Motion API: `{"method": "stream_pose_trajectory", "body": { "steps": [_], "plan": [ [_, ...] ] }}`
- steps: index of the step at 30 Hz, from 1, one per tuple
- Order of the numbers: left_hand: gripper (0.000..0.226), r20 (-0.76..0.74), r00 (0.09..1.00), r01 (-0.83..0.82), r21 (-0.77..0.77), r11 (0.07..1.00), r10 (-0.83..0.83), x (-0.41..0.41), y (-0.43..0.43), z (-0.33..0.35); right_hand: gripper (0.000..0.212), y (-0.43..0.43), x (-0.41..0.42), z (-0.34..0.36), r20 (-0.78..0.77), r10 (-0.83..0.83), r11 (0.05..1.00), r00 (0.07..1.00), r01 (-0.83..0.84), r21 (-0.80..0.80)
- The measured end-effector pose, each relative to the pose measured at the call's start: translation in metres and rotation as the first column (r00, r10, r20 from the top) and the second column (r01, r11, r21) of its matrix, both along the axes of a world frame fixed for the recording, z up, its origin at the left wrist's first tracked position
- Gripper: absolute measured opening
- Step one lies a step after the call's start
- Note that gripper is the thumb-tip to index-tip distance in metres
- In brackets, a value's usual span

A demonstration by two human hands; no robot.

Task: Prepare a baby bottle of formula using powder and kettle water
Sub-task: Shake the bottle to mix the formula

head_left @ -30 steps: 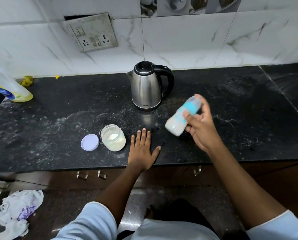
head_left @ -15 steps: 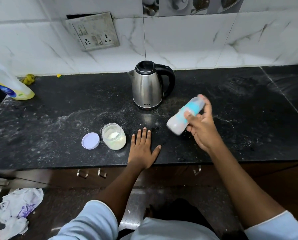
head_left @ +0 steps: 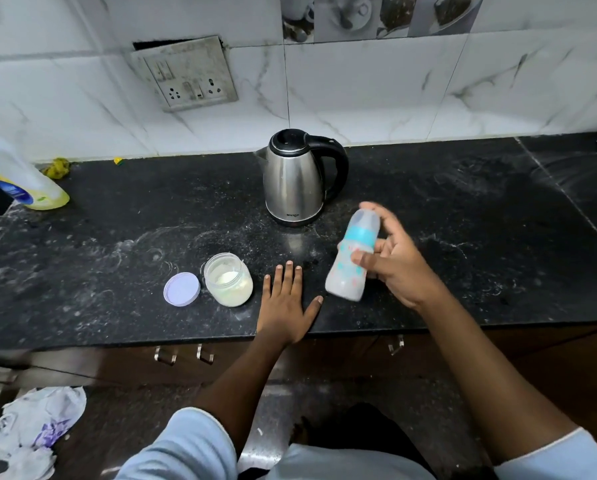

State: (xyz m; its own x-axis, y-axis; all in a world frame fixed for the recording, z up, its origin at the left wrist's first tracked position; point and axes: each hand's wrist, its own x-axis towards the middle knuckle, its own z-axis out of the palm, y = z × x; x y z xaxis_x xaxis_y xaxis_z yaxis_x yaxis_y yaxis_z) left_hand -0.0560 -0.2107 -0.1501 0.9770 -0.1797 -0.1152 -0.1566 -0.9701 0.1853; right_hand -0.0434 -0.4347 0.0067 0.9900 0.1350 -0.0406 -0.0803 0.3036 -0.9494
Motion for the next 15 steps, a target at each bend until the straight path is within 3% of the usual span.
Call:
{"method": "stream_pose_trajectory", "body": {
  "steps": [1, 3, 4, 7, 10, 11, 13, 14, 15],
  "plan": [
    [0.088, -0.002, 1.000, 0.002, 0.001, 1.000, -0.002, 0.0000, -0.0004, 0.0003, 0.076, 0.0023, -0.0010, -0.0013, 0.005, -0.004, 1.000, 1.000, 0.004, 0.006],
    [0.088, -0.001, 1.000, -0.002, 0.000, 1.000, 0.002, 0.0011, -0.0006, 0.0016, 0.071, 0.0034, 0.0006, -0.0029, -0.042, -0.199, 0.972, 0.979, 0.203, 0.116],
    [0.088, -0.001, 1.000, -0.002, -0.004, 1.000, 0.002, 0.0011, -0.0015, 0.0019, 0.072, 0.0025, 0.0013, -0.0032, -0.052, -0.214, 0.968, 0.976, 0.218, 0.125],
    [0.088, -0.007, 1.000, 0.008, -0.004, 1.000, -0.008, -0.0010, -0.0001, 0.0013, 0.082, 0.0048, -0.0033, -0.0044, -0.015, 0.050, 0.999, 0.999, -0.050, -0.021],
    [0.088, 0.006, 1.000, -0.004, -0.016, 1.000, 0.004, 0.0009, 0.0004, 0.0014, 0.073, 0.0065, -0.0030, -0.0071, -0.075, -0.249, 0.959, 0.966, 0.257, 0.121],
    [0.089, 0.007, 1.000, -0.003, -0.015, 1.000, 0.003, 0.0010, 0.0002, 0.0009, 0.072, 0.0065, -0.0023, -0.0068, -0.079, -0.258, 0.958, 0.963, 0.266, 0.111],
    [0.089, 0.005, 1.000, 0.003, -0.004, 1.000, -0.003, -0.0001, 0.0004, -0.0001, 0.078, 0.0065, -0.0037, -0.0057, -0.038, -0.051, 0.999, 0.998, 0.051, 0.004],
    [0.089, 0.006, 1.000, 0.003, -0.006, 1.000, -0.003, 0.0002, 0.0006, -0.0002, 0.080, 0.0063, -0.0046, -0.0055, -0.030, -0.017, 1.000, 0.999, 0.017, -0.005],
    [0.089, 0.010, 1.000, -0.001, -0.015, 1.000, 0.001, 0.0009, 0.0006, -0.0001, 0.078, 0.0069, -0.0042, -0.0050, -0.038, -0.096, 0.994, 0.995, 0.098, 0.040]
  ]
}}
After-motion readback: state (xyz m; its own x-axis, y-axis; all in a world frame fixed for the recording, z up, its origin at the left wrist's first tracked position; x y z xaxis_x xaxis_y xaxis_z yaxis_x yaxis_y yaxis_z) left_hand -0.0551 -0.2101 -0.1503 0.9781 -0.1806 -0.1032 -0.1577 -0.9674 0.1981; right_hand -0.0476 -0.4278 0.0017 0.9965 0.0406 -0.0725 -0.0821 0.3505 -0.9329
